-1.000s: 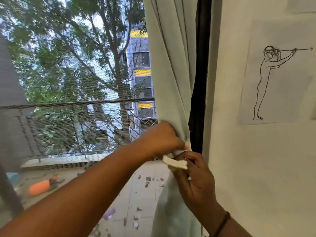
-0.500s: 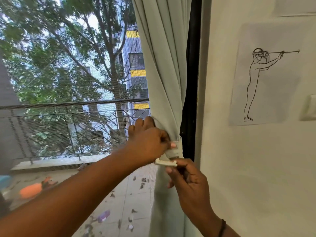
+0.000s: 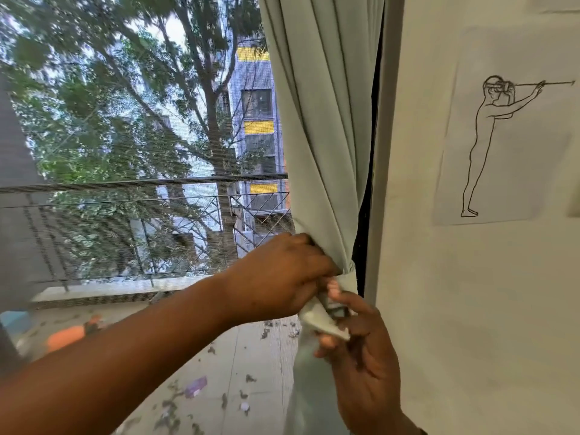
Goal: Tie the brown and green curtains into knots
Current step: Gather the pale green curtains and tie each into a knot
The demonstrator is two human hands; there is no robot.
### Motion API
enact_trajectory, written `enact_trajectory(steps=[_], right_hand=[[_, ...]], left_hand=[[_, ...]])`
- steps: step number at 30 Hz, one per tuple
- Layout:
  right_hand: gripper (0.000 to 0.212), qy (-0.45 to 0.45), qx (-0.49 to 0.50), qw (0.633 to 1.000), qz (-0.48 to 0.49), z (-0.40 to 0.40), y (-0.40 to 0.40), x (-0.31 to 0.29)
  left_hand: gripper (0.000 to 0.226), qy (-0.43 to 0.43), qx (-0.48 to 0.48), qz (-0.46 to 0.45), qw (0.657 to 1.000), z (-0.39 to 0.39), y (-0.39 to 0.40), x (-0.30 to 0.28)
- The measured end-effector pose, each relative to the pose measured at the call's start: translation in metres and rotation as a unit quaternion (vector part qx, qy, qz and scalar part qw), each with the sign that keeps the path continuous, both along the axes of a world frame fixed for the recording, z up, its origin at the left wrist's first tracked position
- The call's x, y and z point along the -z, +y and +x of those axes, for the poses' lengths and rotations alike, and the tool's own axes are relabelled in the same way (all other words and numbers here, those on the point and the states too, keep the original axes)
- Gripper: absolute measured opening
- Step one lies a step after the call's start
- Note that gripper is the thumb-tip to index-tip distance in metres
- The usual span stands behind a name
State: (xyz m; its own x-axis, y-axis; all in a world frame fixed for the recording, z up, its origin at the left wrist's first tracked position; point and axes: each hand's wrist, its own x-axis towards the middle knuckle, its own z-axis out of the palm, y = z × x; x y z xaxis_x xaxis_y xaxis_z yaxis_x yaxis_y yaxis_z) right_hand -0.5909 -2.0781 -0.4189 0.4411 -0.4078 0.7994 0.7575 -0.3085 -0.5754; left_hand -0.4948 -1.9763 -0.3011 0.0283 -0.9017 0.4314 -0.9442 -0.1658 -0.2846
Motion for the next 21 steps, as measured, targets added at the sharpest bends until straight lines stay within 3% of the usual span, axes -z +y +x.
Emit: enact_trajectory(steps=[2, 4, 6, 9, 11, 15, 21], right_hand=[[0.011, -0.026, 0.046, 0.995, -0.086, -0.003, -0.003, 0.0], [0.009, 0.035, 0.041, 0.995, -0.078, -0.008, 0.0, -0.003], [0.007, 0.123, 0.022, 0.992, 0.03, -0.01, 0.008, -0.002], [0.026, 0.203, -0.035, 0.946, 0.252, -0.006, 0.011, -0.006], [0.017, 0.242, -0.051, 0.912, 0.326, -0.004, 0.001, -0.013], [0.017, 0.288, -0.073, 0.876, 0.381, -0.001, -0.012, -0.024], [0.004, 0.328, -0.158, 0.814, 0.452, 0.004, -0.021, -0.032]], left_hand=[[0.027, 0.072, -0.016, 0.002, 0.997, -0.004, -0.005, -0.004], [0.027, 0.167, -0.051, 0.009, 0.985, -0.004, -0.012, -0.007], [0.018, 0.257, -0.097, 0.027, 0.961, -0.003, -0.018, -0.013], [0.018, 0.36, -0.13, 0.0, 0.924, -0.002, -0.024, -0.017], [0.02, 0.39, -0.14, -0.012, 0.91, -0.001, -0.025, -0.015], [0.018, 0.436, -0.112, -0.033, 0.893, -0.006, -0.026, -0.012], [0.024, 0.414, -0.106, -0.026, 0.904, -0.008, -0.02, 0.001]])
